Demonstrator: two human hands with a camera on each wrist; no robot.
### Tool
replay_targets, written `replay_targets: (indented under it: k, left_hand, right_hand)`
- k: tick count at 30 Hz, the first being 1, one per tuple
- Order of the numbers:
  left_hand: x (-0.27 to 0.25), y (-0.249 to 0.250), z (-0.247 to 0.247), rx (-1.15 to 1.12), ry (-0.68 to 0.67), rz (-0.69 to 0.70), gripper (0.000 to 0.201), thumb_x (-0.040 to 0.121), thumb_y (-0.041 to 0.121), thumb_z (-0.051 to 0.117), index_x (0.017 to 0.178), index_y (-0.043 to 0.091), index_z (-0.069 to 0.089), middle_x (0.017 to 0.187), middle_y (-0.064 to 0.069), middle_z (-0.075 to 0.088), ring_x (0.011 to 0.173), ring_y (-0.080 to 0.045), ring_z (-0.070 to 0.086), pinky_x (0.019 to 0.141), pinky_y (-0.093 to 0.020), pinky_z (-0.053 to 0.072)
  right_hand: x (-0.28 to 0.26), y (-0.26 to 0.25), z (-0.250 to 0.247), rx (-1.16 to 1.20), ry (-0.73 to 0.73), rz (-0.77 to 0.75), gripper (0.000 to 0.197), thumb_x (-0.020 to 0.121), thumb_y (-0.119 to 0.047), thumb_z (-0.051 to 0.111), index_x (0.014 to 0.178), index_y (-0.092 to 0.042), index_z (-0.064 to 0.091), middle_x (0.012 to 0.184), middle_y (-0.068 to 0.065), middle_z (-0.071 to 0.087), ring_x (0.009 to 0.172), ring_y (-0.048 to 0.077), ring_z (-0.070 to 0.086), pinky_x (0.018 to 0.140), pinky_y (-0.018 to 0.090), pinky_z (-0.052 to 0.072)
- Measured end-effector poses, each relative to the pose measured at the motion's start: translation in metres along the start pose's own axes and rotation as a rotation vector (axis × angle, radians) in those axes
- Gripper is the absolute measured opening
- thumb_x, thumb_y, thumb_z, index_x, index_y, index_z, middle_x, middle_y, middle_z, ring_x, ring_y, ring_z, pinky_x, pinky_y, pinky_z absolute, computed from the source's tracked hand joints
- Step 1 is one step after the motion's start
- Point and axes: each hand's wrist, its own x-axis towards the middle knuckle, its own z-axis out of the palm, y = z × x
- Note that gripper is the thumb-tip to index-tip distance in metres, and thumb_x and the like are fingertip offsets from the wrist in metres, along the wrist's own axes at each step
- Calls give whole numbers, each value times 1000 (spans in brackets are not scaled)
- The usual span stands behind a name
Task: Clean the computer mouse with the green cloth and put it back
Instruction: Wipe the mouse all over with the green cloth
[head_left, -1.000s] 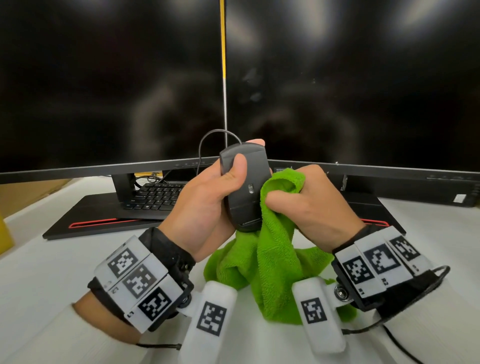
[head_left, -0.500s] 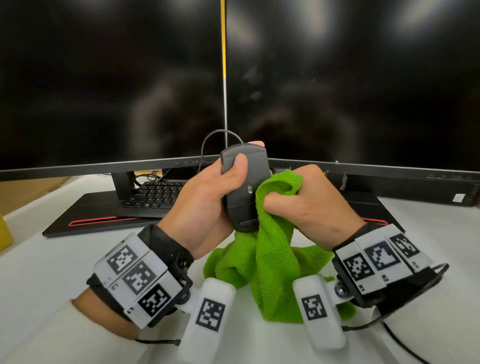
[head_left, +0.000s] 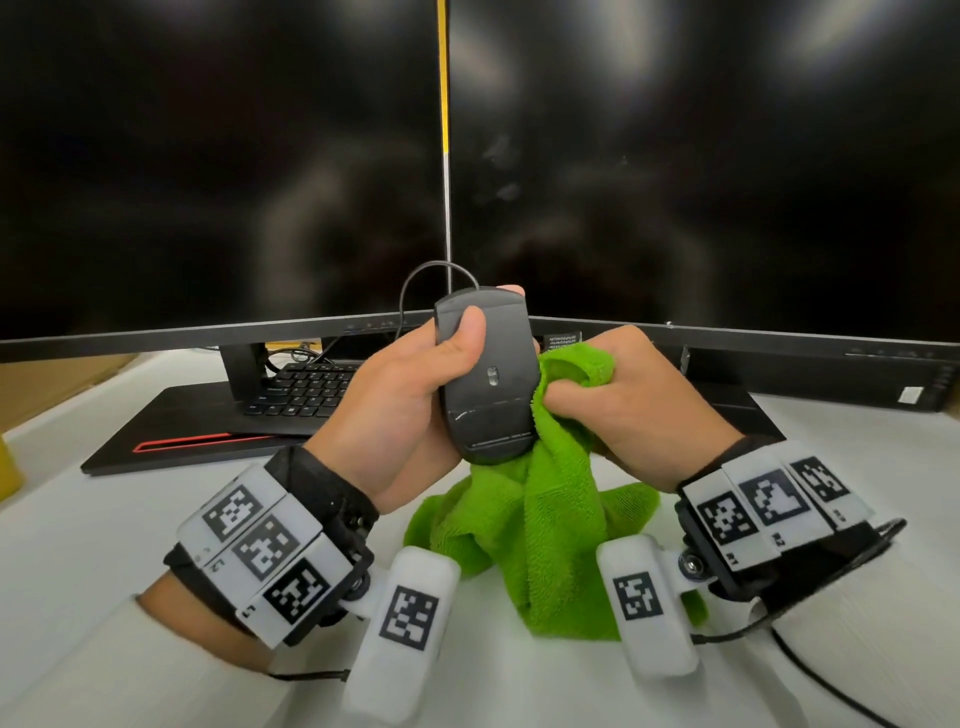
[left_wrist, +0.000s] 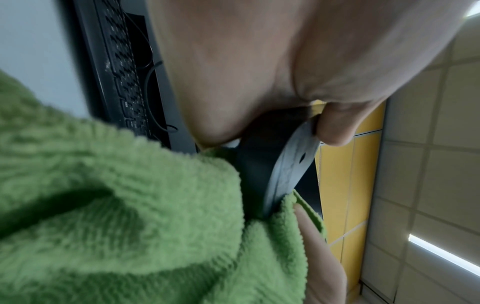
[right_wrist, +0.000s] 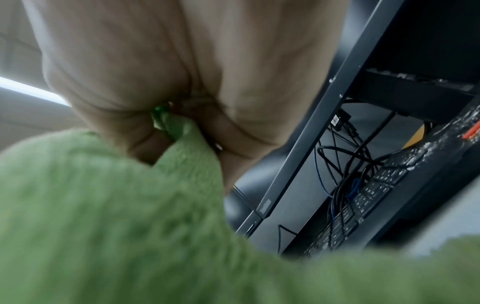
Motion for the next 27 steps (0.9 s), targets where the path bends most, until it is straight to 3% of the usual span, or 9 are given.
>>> replay_targets:
  k: [3,6,9,13,17,19,21,23,27]
  left_hand:
    - [1,1,-1,-1,10,9,55,96,30,48,146,9,55,102,-7,72,88,-20,72,74,-32,61]
    - [2,1,-4,-11,23,16,54,97,30,48,146,11,56,107,-8,72,93,-22,72,79,-34,62]
    - [3,3,-6,-28,37,28,56,94,32,49,147,12,55,107,-8,72,92,-21,72,81,-34,62]
    - [3,0,-5,16,53,31,55,95,33,51,145,10,56,109,-10,74,97,-23,73,89,-36,63]
    - [4,-5,-8,82,78,17,52,98,31,55,142,2,55,119,-16,74,112,-30,71,103,-46,57]
    - [5,-5,-9,96,76,24,54,98,30,54,142,-1,53,123,-19,72,116,-33,69,106,-49,56]
    - [7,-5,-11,74,83,38,48,101,27,57,140,-1,53,120,-18,74,111,-32,71,100,-47,60]
    - [8,-2,-15,25,118,45,47,96,30,54,135,4,57,112,-14,78,101,-28,75,89,-42,64]
    - [8,4,-22,-153,121,-9,51,94,35,48,125,3,72,123,-15,76,117,-30,73,99,-49,59]
  right_hand:
    - [3,6,-2,201,-36,53,27,73,-5,63,58,6,43,62,15,36,60,29,34,59,42,34]
    - [6,9,-7,335,-53,83,46,66,-10,70,83,28,48,79,29,53,74,38,53,73,55,50]
    - [2,7,-9,295,-78,68,35,74,-10,74,94,18,66,92,41,66,85,41,70,83,59,60]
    - [-4,7,-1,197,-42,36,26,71,-25,87,90,-8,80,90,15,80,86,28,79,76,43,63]
    - [-3,5,9,161,22,8,18,76,-16,84,88,-3,82,85,7,82,88,17,79,75,33,64]
    - [-2,6,7,157,47,39,16,82,-11,81,87,3,80,86,14,81,86,25,79,76,43,65]
    - [-2,7,5,192,96,64,20,88,-10,77,87,10,76,83,21,78,77,31,77,71,46,64]
    - [1,6,1,267,153,56,23,93,-7,72,86,15,72,76,22,72,69,30,72,63,39,59]
    - [5,4,-3,428,183,66,21,97,-7,64,101,13,71,87,23,72,74,30,73,66,39,59]
